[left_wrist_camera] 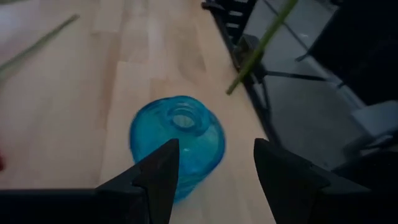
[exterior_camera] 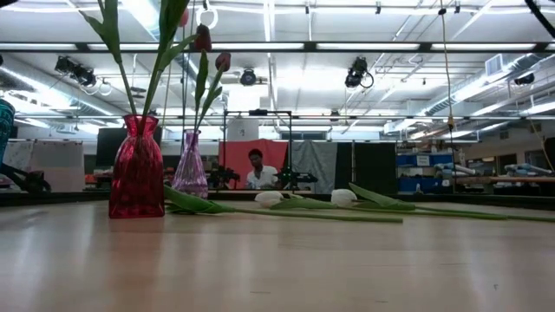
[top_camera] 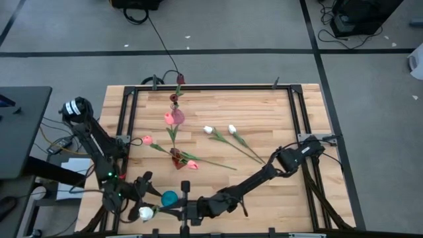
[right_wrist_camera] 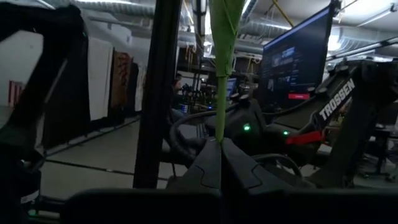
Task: Sort flowers into vase by color
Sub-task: Put the left white flower into the blue vase
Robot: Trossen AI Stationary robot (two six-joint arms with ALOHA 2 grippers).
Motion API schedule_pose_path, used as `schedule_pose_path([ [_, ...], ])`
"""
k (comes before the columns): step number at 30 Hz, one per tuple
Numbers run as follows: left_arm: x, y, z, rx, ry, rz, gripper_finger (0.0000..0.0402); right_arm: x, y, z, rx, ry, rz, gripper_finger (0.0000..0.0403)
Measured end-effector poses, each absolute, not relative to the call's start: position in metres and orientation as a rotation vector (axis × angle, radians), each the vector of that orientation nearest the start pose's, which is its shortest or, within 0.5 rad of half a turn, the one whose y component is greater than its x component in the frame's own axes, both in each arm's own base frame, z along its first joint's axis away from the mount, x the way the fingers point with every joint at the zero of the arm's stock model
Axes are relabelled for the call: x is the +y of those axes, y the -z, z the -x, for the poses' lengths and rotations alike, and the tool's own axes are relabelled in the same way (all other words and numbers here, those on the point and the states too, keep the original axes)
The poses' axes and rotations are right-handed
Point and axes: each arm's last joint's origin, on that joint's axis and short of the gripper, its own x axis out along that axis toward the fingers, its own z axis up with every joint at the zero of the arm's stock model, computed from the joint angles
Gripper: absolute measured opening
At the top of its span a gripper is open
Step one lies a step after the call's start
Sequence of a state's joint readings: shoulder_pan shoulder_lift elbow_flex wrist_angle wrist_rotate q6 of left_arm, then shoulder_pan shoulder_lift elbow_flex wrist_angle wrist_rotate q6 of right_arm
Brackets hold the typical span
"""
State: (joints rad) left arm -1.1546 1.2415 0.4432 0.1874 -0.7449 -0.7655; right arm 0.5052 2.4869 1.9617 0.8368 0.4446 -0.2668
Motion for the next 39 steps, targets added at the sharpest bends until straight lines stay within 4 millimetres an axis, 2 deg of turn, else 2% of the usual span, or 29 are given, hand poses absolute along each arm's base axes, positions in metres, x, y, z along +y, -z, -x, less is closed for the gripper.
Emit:
schedule_pose_path([
  [5,-0.202,-0.166,-0.106,0.442,0.181,0.218,0.0214,0.26,-0.217,-0.506,-0.295,0.002,0.168,0.0005],
  [14,-0.203,-0.162,-0.105,0.425,0.145,0.212,0.0214,0.252,-0.211,-0.512,-0.248,0.017,0.209,0.0005],
  [20,-0.203,-0.162,-0.105,0.423,0.137,0.229,0.0214,0.247,-0.199,-0.517,-0.124,0.027,0.206,0.0006],
  [25,-0.205,-0.162,-0.101,0.424,0.154,0.226,0.0214,0.244,-0.182,-0.517,0.068,0.075,0.199,0.003],
  [28,-0.206,-0.163,-0.098,0.422,0.161,0.226,0.0214,0.242,-0.182,-0.513,0.176,0.098,0.197,0.0054],
  [33,-0.207,-0.163,-0.096,0.426,0.167,0.246,0.0214,0.246,-0.197,-0.495,0.339,0.125,0.209,0.0087],
  [36,-0.208,-0.162,-0.094,0.428,0.174,0.241,0.0214,0.248,-0.204,-0.481,0.459,0.117,0.191,0.0093],
  [39,-0.208,-0.161,-0.09,0.413,0.153,0.229,0.0214,0.249,-0.2,-0.467,0.59,0.135,0.164,0.0093],
])
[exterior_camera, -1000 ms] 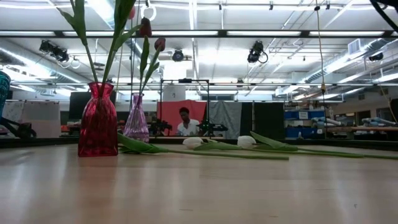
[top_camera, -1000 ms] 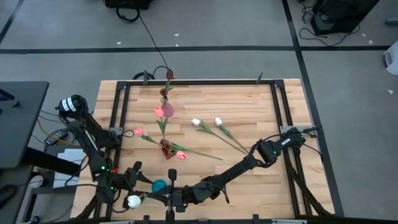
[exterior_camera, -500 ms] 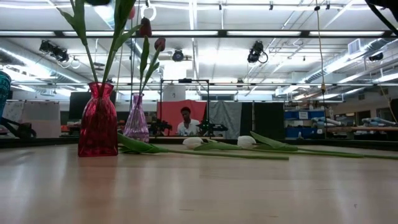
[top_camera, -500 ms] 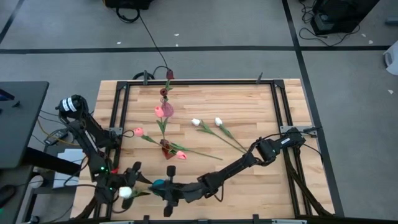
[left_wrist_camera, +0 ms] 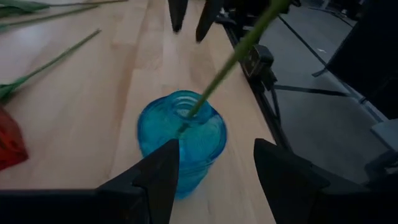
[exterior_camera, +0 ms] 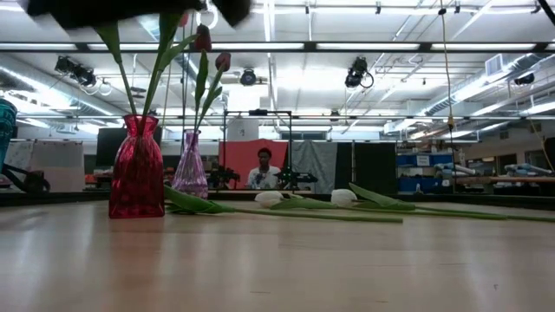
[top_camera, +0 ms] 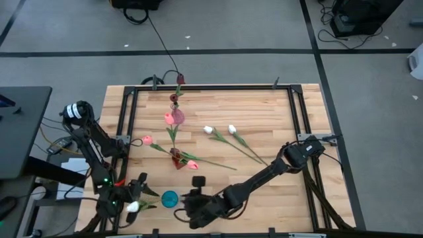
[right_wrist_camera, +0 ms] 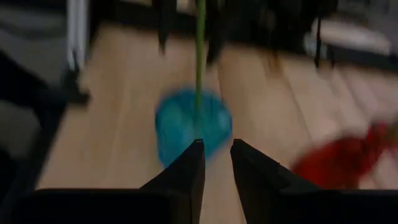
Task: Sort flowers into vase by color
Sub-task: Put the left white flower into the blue vase
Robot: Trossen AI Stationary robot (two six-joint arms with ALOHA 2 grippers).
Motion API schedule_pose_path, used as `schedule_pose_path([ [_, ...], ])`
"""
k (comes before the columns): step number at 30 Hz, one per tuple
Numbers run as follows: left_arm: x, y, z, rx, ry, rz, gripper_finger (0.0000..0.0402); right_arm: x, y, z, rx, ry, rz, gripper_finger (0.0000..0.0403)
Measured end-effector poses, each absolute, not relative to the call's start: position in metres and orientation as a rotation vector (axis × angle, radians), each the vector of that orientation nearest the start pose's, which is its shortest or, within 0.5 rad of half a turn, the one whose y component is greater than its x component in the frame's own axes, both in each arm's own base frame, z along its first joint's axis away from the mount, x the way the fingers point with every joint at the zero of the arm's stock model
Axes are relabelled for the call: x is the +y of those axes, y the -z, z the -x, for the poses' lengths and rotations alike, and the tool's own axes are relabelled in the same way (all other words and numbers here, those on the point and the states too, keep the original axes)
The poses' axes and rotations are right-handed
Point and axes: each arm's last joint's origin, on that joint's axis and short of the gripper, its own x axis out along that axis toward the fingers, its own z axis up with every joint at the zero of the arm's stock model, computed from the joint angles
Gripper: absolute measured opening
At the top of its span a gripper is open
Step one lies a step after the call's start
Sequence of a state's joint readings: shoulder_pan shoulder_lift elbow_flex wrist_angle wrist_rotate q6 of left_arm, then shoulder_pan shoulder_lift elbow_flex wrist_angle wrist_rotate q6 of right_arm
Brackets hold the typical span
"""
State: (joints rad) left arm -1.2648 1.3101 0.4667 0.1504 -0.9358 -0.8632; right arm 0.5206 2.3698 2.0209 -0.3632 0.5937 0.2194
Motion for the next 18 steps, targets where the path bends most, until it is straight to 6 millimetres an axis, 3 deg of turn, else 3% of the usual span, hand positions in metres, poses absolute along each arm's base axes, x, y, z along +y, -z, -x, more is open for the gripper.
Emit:
schedule_pose_path([
  [4,-0.207,-0.16,-0.084,0.396,0.137,0.199,0.0214,0.243,-0.188,-0.455,0.75,0.199,0.154,0.0091],
  [9,-0.206,-0.164,-0.077,0.36,0.134,0.191,0.0214,0.228,-0.182,-0.454,0.854,0.217,0.103,0.0091],
  [18,-0.194,-0.181,-0.074,0.317,0.118,0.164,0.0214,0.207,-0.225,-0.444,0.811,0.211,0.065,0.0091],
])
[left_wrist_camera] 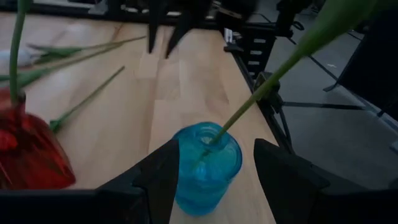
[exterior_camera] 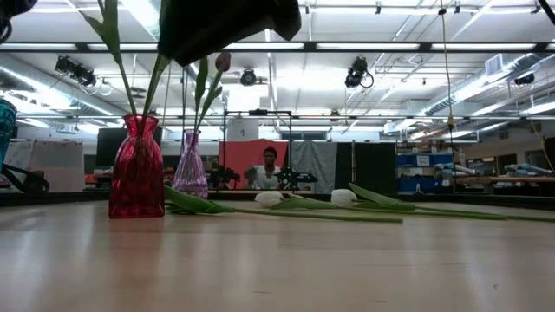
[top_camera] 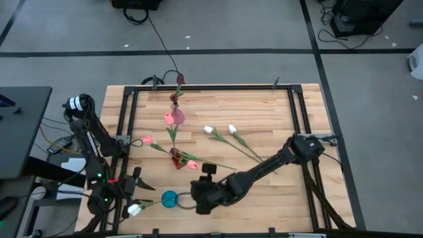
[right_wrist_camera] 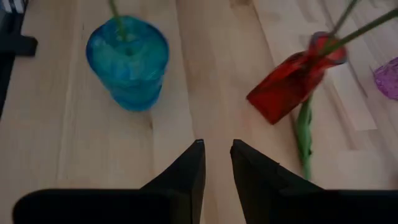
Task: Sort flowers into vase by color
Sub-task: Put the left white flower into the blue vase
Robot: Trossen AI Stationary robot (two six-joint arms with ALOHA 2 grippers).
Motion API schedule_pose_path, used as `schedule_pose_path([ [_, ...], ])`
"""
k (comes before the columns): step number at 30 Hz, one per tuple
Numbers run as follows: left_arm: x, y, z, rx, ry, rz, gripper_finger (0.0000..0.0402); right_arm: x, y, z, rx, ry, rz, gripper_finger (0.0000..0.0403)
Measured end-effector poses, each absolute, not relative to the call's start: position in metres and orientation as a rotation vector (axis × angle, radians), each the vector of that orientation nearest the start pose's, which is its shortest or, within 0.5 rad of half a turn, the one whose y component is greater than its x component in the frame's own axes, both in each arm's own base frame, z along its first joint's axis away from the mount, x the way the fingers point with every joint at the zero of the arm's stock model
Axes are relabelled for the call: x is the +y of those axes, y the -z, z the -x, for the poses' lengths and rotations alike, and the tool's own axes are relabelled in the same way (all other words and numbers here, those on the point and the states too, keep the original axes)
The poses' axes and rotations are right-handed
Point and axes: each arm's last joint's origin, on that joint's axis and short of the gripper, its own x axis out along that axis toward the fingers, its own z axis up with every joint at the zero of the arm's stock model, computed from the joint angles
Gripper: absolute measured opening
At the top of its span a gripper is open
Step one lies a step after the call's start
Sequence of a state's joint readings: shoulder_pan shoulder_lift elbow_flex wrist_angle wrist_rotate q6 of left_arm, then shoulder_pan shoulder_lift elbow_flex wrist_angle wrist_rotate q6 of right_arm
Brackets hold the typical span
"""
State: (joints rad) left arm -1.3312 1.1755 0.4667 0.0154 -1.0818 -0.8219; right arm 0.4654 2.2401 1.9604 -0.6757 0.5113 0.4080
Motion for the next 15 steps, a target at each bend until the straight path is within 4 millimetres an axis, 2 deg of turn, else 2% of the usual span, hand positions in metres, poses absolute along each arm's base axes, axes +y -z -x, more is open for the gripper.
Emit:
schedule_pose_path([
  [7,-0.192,-0.186,-0.073,0.305,0.132,0.128,0.0214,0.174,-0.238,-0.423,0.658,0.09,-0.069,0.0091],
  [15,-0.192,-0.187,-0.073,0.294,0.137,0.074,0.0214,0.127,-0.216,-0.384,0.547,0.102,-0.221,0.0091],
])
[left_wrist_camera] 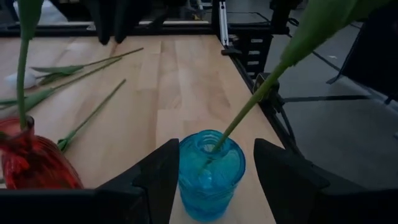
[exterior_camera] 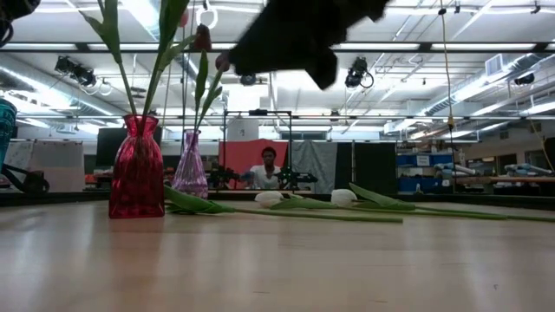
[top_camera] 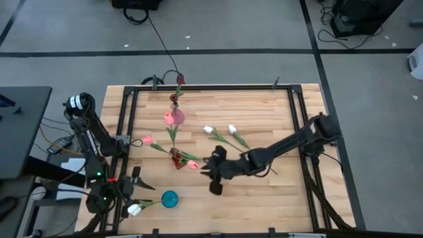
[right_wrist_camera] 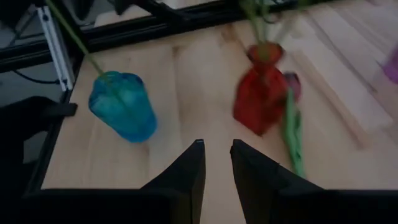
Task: Sort flowers into vase by color
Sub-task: Put the left white flower into the blue vase
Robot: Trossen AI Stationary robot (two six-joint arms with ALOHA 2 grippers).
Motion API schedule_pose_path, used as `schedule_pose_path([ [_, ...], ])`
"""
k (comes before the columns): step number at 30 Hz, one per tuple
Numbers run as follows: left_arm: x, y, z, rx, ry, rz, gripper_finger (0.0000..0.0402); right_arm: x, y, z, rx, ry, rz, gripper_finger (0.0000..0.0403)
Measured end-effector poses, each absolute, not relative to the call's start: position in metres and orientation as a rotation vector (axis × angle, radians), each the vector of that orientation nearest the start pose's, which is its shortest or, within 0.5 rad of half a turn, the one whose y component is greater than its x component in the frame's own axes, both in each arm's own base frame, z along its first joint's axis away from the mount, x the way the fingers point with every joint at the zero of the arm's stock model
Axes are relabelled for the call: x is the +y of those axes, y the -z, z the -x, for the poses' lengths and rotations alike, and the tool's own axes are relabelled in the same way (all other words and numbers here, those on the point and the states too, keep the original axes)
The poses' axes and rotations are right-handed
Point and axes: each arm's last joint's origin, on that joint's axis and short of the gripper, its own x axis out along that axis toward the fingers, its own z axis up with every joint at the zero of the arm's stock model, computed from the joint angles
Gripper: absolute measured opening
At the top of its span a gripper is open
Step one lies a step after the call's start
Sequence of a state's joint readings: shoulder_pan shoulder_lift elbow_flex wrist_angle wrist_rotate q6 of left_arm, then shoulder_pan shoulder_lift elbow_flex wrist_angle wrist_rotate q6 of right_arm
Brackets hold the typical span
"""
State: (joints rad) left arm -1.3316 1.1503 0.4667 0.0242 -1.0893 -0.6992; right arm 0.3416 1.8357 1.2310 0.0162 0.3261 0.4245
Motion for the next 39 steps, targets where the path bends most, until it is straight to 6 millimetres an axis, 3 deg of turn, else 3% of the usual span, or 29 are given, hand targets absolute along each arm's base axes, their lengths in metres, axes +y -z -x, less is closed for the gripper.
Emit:
schedule_pose_path([
  [4,-0.192,-0.187,-0.072,0.27,0.12,0.051,0.0214,0.109,-0.204,-0.365,0.58,0.168,-0.281,0.0091],
  [9,-0.191,-0.19,-0.068,0.216,0.078,0.033,0.0214,0.094,-0.207,-0.351,0.602,0.22,-0.31,0.0091],
  [16,-0.185,-0.194,-0.076,0.127,-0.074,0.03,0.0214,0.076,-0.222,-0.343,0.639,0.255,-0.282,0.0091],
  [22,-0.176,-0.199,-0.088,0.175,-0.068,0.008,0.0214,0.042,-0.232,-0.342,0.6,0.187,-0.317,0.0091],
  [26,-0.171,-0.202,-0.086,0.177,-0.063,0.005,0.0214,0.022,-0.226,-0.338,0.654,0.236,-0.321,0.0091],
  [39,-0.139,-0.171,-0.074,0.153,-0.112,0.15,0.0214,-0.003,-0.2,-0.309,1.016,0.49,-0.305,0.0093],
])
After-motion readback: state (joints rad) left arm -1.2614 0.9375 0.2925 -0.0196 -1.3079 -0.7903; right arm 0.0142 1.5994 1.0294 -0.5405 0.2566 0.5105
